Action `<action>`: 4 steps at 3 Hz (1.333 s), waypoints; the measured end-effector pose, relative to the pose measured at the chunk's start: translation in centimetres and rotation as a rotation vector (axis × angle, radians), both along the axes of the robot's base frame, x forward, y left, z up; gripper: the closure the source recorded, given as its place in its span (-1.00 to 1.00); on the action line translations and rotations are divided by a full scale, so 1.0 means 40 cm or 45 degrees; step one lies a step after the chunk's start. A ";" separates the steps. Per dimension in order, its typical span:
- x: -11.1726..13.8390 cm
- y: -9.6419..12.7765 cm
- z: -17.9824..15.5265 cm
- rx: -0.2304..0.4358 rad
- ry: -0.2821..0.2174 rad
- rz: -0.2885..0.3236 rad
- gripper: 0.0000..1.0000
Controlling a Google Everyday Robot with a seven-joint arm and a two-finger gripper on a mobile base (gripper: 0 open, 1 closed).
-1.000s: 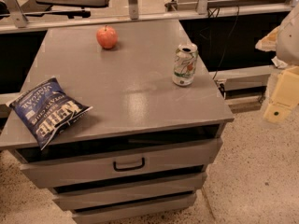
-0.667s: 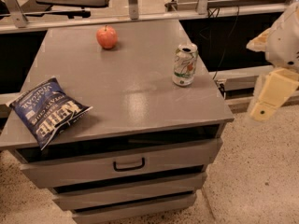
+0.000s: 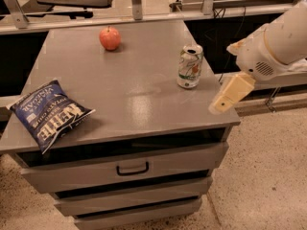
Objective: Move 7up can near apple
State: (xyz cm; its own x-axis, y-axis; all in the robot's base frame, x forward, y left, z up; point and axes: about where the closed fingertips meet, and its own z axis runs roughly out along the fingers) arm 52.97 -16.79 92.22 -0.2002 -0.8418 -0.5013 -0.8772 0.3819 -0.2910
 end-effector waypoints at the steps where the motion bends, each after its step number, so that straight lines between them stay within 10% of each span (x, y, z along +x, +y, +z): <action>1: 0.098 0.040 -0.027 0.187 -0.085 -0.045 -1.00; 4: 0.275 0.166 -0.057 0.723 -0.184 -0.023 -0.72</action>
Offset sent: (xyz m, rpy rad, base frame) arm 0.1108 0.0448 -0.0177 0.5247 -0.1509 -0.0766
